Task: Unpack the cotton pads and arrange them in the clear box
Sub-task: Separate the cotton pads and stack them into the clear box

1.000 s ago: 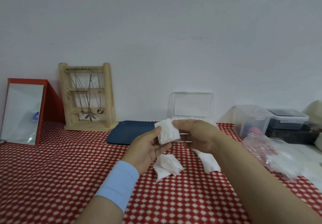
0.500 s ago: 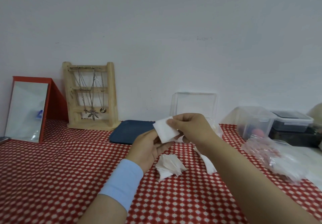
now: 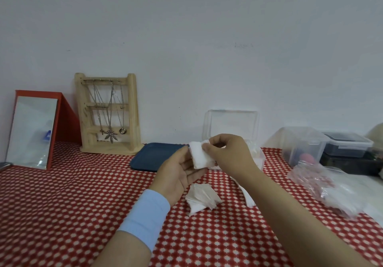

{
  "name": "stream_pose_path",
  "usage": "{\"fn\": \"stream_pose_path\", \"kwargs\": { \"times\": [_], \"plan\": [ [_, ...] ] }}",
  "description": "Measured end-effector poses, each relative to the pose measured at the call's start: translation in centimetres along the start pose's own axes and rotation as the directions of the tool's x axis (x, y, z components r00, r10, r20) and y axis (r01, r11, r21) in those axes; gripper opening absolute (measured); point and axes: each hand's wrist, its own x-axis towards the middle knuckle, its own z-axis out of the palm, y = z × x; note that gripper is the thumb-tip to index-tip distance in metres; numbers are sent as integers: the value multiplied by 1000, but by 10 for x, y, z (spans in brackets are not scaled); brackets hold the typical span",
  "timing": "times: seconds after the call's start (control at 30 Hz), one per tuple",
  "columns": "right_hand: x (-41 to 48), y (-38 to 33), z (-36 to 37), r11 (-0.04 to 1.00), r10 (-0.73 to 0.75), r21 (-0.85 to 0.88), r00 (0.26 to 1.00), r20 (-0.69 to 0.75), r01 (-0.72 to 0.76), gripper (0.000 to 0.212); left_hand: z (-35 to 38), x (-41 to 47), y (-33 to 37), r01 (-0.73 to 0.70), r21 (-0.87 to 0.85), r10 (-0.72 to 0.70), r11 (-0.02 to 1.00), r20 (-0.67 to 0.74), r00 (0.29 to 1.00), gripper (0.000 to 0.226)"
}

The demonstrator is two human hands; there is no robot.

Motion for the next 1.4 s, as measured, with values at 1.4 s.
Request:
{"fn": "stream_pose_path", "kwargs": {
  "times": [1.4],
  "plan": [
    [7,-1,-49,949,116,204,868,482,-240,14,-15,6,-3,-132,239,182,962,-200,963,5]
  ]
}}
